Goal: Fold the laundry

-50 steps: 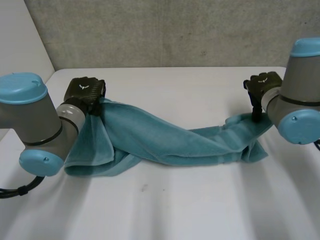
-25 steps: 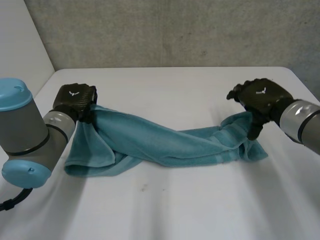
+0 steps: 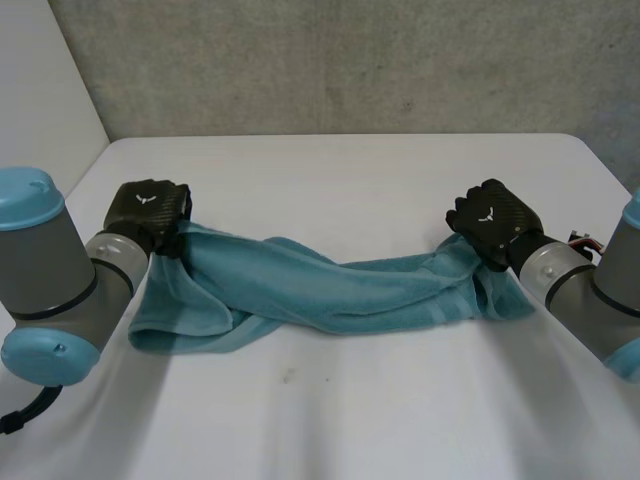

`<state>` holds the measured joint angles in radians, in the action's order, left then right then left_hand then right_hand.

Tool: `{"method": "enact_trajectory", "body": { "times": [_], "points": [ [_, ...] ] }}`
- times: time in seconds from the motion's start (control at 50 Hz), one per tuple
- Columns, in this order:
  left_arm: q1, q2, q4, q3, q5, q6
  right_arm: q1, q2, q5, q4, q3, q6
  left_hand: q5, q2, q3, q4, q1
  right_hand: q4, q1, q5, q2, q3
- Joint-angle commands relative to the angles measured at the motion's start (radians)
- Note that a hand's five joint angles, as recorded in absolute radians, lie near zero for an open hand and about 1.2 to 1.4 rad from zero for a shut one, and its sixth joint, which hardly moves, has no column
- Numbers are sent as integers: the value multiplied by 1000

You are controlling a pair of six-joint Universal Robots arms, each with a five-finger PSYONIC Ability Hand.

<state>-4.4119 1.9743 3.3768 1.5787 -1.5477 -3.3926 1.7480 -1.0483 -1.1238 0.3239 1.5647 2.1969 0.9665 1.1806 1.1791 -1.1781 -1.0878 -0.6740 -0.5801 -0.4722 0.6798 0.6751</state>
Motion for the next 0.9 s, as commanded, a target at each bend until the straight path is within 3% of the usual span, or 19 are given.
{"method": "enact_trajectory", "body": {
  "times": [0.02,0.06,0.18,0.3,0.34,0.4,0.5,0.58,0.6,0.72,0.82,0.9],
  "points": [
    [-3,0,1,18,0,-1,2,112,6,-6,-87,0,173,134,135,-136,-227,-332,-426,-359,326,331],
    [-9,1,1,21,-2,-2,-2,131,4,-16,-107,1,153,113,115,-116,-206,-721,-815,-748,715,720],
    [-15,12,0,24,-2,-7,-8,91,-13,-51,-130,61,39,-1,1,-2,-92,-722,-816,-750,716,721],
    [-17,21,-2,26,-5,-10,-21,-42,-25,-230,-132,302,-120,-160,-158,157,67,-722,-816,-750,716,721],
    [-20,24,-4,26,-5,-10,-18,-47,-30,-308,-144,333,-82,-122,-120,119,29,-722,-816,-750,716,721],
    [-21,46,3,12,-3,-33,-16,-41,-59,-471,-187,331,228,189,190,-191,-281,-722,-816,-750,716,721],
    [-23,107,15,-75,-2,-137,-11,49,-189,-603,-370,284,255,216,217,-218,-308,-722,-816,-750,716,721],
    [-21,153,24,-178,0,-217,7,122,-325,-579,-623,300,255,216,217,-218,-308,-722,-816,-750,716,721],
    [-21,165,33,-286,-3,-261,16,131,-352,-571,-685,311,255,216,217,-218,-308,-722,-816,-750,716,721],
    [-12,132,151,-531,-14,-245,59,151,-514,-398,-1139,478,255,216,217,-218,-308,-722,-816,-750,716,721],
    [-12,-13,315,-560,-20,-114,59,61,-534,-243,-1079,624,255,216,217,-218,-308,-722,-816,-750,716,721],
    [-14,-101,360,-464,-2,-28,48,-125,-518,-163,-804,670,255,216,217,-218,-308,-722,-816,-750,716,721]
  ]
}}
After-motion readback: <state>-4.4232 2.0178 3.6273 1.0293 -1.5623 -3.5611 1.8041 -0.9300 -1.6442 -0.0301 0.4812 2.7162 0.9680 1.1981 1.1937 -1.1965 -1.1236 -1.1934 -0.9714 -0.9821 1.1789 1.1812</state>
